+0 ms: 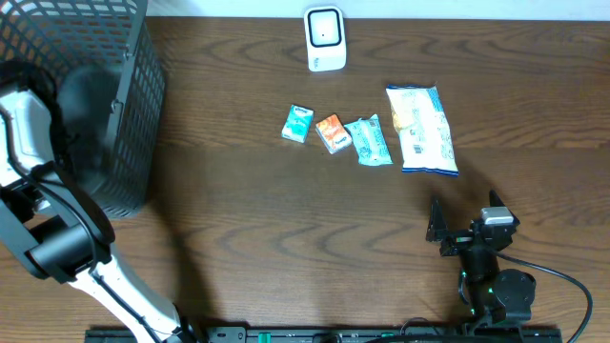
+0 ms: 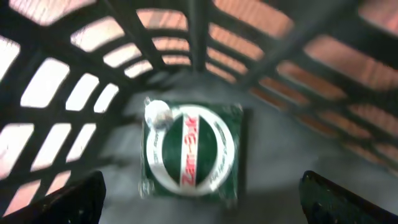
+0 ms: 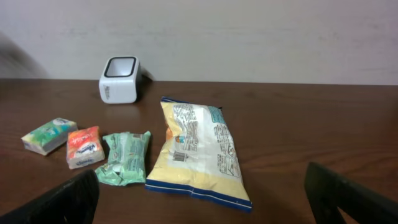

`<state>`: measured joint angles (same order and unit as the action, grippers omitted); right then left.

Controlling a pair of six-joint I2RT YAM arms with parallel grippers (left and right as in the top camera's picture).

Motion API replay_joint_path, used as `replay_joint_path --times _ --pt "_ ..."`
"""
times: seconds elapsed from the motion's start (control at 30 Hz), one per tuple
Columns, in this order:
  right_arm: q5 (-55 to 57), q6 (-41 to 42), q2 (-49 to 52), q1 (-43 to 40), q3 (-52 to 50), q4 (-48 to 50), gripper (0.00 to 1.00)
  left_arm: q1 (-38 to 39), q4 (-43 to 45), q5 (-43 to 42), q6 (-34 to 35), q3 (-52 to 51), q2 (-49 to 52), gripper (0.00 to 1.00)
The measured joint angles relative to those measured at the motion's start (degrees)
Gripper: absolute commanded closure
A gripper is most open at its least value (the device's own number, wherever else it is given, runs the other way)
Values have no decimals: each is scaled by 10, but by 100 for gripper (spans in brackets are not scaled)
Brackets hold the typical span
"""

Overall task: Scan the item barcode
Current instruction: 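Move the left gripper back into the basket above the green Zam-Buk tin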

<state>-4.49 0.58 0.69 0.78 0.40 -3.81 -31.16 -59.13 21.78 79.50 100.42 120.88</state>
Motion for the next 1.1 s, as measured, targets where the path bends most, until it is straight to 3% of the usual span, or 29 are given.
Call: replay_joint_path --times 0.6,0.77,1.1 --pt "0 0 0 0 0 0 1 -11 102 30 1 -61 5 2" --pt "0 0 0 0 0 0 1 -12 147 11 -57 -61 18 2" --pt "0 0 0 0 0 0 1 -10 151 -8 -138 -61 18 2"
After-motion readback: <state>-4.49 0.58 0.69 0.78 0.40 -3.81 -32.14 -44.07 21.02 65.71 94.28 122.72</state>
